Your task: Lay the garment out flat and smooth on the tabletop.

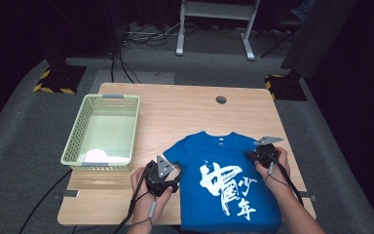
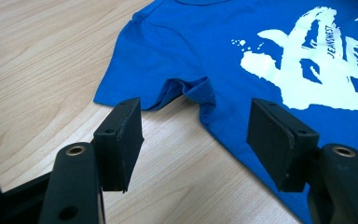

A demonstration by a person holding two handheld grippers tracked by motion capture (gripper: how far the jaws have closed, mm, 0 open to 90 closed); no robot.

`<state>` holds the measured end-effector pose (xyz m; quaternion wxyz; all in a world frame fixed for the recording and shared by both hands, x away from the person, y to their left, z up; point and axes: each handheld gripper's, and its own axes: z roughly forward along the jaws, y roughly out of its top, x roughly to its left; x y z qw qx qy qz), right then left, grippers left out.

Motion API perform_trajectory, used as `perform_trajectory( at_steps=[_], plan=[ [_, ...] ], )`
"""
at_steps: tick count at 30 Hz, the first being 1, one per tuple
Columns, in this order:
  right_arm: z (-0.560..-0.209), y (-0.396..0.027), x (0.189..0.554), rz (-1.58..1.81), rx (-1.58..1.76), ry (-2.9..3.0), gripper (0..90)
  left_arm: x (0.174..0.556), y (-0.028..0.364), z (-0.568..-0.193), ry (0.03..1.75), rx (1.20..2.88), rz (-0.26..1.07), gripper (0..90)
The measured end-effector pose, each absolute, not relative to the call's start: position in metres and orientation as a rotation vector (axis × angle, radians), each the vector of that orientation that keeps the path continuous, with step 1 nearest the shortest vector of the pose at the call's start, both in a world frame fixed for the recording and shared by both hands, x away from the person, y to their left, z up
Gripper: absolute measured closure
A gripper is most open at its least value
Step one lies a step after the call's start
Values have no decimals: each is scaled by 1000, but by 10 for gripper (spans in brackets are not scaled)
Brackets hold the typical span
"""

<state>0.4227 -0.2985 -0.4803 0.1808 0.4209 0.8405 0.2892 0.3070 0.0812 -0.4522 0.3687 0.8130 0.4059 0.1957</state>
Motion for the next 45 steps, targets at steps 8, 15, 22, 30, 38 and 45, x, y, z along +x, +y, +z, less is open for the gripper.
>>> perform_trajectory(
  at_steps=[8,15,22,30,38,45],
  plan=[
    [-463,-307,417,869,1184,2318,887,308,78,-452,1029,2090,500,358],
    [-452,-314,413,911,1214,2272,883,309,73,-446,998,2082,495,356],
    [-440,-325,409,923,1228,2225,882,313,66,-444,973,2084,488,354],
    [-436,-343,407,921,1262,2191,877,317,55,-445,943,2089,456,351],
    [-438,-378,400,876,1367,2093,773,320,45,-445,917,2103,445,350],
    [-434,-387,381,903,1366,2057,696,322,39,-446,910,2113,434,344]
  ],
)
